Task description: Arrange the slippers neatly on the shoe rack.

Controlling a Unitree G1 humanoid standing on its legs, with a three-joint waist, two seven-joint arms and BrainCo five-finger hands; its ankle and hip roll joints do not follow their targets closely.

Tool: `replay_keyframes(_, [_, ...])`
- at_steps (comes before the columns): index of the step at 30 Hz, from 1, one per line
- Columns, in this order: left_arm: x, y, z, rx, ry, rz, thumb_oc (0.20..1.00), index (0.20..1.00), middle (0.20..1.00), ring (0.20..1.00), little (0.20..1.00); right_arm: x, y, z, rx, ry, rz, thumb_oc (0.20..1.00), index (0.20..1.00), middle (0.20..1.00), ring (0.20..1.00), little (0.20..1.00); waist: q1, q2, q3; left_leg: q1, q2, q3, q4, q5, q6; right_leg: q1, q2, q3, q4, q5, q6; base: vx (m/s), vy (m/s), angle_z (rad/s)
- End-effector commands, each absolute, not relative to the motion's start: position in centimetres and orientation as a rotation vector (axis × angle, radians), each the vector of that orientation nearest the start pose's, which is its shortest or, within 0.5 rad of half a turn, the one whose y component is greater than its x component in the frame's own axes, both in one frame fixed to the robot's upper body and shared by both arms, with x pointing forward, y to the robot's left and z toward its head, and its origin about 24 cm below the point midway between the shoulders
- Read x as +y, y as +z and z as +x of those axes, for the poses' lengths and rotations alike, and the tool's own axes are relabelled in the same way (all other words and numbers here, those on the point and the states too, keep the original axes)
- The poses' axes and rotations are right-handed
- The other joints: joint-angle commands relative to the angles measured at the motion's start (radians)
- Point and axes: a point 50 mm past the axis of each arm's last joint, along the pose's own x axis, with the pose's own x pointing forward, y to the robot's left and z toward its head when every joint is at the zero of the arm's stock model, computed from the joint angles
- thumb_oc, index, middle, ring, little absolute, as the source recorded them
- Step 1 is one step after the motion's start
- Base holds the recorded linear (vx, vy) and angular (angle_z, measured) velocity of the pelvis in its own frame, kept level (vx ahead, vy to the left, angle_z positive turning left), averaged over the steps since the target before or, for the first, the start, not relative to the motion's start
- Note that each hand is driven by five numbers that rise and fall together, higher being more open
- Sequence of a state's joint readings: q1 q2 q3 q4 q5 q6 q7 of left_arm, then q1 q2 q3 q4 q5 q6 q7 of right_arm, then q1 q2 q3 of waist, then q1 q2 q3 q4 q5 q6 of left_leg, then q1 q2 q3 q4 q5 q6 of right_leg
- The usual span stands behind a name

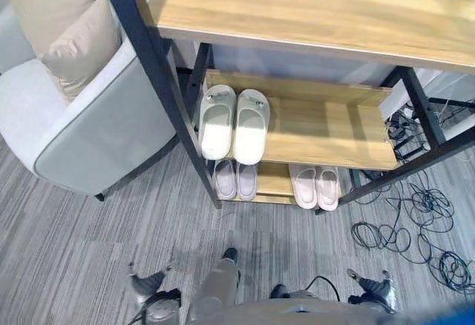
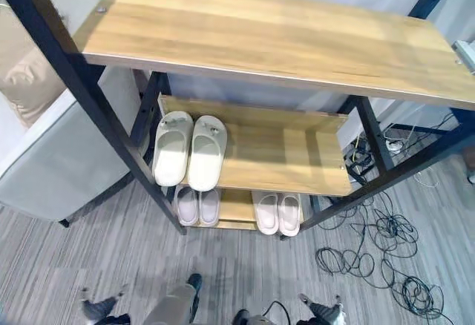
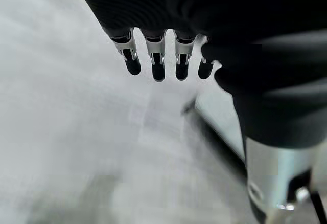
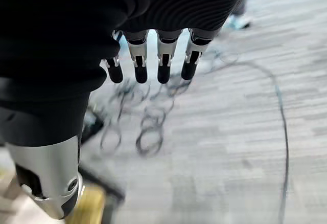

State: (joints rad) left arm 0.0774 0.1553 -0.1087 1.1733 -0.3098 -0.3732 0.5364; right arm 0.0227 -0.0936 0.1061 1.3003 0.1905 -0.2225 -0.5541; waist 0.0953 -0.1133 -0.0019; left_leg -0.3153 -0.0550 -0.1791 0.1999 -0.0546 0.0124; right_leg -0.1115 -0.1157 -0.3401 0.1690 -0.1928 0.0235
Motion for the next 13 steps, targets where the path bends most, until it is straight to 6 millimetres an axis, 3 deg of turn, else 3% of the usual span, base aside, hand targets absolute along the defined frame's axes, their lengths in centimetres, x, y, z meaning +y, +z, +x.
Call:
replay_keyframes(1, [19.0,-15.0,12.2,0.858,0.467,-0.071,1.0,1.0,1.0,1.0,1.0,-22.9,-16.0,8.0,1.109,-0.564,-0.241,1.0,1.0,1.0,1.0,1.0,-0.024,0.065,0.037,0.067,0.074,-0.053,-0.101,0.019,-0.038,-0.062,-0.041,0.058,-0.002,0.071,0.026,0.2,0.008,-0.12])
replay_keyframes(4, [17.0,-15.8,11.5,0.93,0.301,-0.121,1.0,1.0,1.0,1.0,1.0,-22.0,-16.6,6.7,1.183,-0.473,-0.192,1.0,1.0,1.0,1.0,1.0,-0.041,0.094,-0.012,0.193,0.076,-0.035,-0.286,0.069,-0.032,0.043,-0.019,0.071,-0.163,0.136,0.047,0.11,0.0,-0.22])
replay_keyframes(9, [15.9,-15.9,11.7,0.956,0.21,-0.171,1.0,1.0,1.0,1.0,1.0,-21.8,-16.8,6.7,1.201,-0.437,-0.16,1.0,1.0,1.0,1.0,1.0,-0.051,0.111,-0.029,0.199,0.052,-0.01,-0.287,0.088,-0.047,0.101,-0.007,0.082,-0.249,0.177,0.06,-0.02,-0.013,-0.05])
replay_keyframes(10, [17.2,-16.1,10.1,0.972,0.156,-0.203,1.0,1.0,1.0,1.0,1.0,-22.8,-16.7,5.9,1.215,-0.456,-0.142,1.0,1.0,1.0,1.0,1.0,-0.036,0.121,-0.026,0.187,0.039,-0.02,-0.287,0.1,-0.047,0.098,-0.011,0.073,-0.256,0.185,0.066,-0.15,-0.007,0.0])
replay_keyframes(11, [17.0,-16.4,9.1,0.992,0.14,-0.118,1.0,1.0,1.0,1.0,1.0,-22.1,-16.8,6.0,1.195,-0.431,-0.137,1.0,1.0,1.0,1.0,1.0,-0.039,0.117,-0.017,0.194,0.044,-0.001,-0.287,0.088,-0.055,0.086,-0.004,0.097,-0.256,0.187,0.065,-0.11,-0.02,-0.04])
replay_keyframes(13, [17.6,-16.7,9.1,1.048,0.138,-0.09,1.0,1.0,1.0,1.0,1.0,-22.0,-16.9,5.7,1.215,-0.441,-0.098,1.0,1.0,1.0,1.0,1.0,-0.025,0.101,-0.03,0.216,0.05,0.013,-0.287,0.08,-0.058,0.097,0.003,0.113,-0.256,0.183,0.072,0.02,-0.065,0.03])
